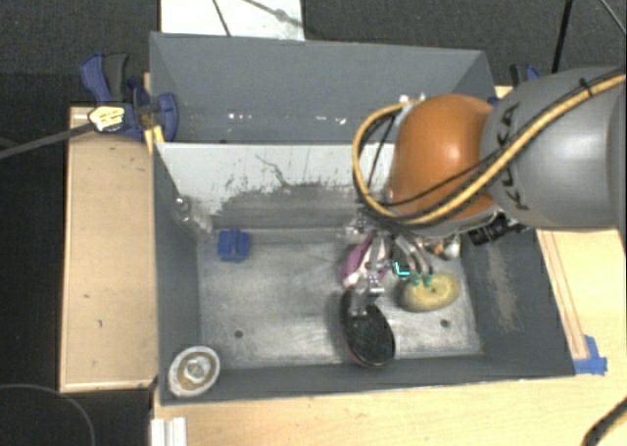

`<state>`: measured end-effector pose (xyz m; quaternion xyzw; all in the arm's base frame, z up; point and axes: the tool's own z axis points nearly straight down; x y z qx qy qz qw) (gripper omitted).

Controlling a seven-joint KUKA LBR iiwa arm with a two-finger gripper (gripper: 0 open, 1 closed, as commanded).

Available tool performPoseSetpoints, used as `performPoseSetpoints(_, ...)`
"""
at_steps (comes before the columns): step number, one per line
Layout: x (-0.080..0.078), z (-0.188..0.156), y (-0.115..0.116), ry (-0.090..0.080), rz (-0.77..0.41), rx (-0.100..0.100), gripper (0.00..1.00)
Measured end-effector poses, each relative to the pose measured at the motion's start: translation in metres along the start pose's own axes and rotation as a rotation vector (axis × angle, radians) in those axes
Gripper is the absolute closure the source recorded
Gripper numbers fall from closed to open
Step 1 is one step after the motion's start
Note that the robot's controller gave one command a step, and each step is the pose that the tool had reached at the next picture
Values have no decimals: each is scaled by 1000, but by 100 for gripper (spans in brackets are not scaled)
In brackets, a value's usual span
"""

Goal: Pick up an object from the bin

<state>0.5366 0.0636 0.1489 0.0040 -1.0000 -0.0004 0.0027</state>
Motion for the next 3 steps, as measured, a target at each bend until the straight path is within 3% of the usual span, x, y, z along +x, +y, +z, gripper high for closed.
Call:
performPoseSetpoints(1,47,69,-15,-11,-20,-1,0)
performPoseSetpoints(2,48,70,-14,-7,-17,-1,100)
performPoseSetpoints(3,39,-55,-9,-13,-225,1,100)
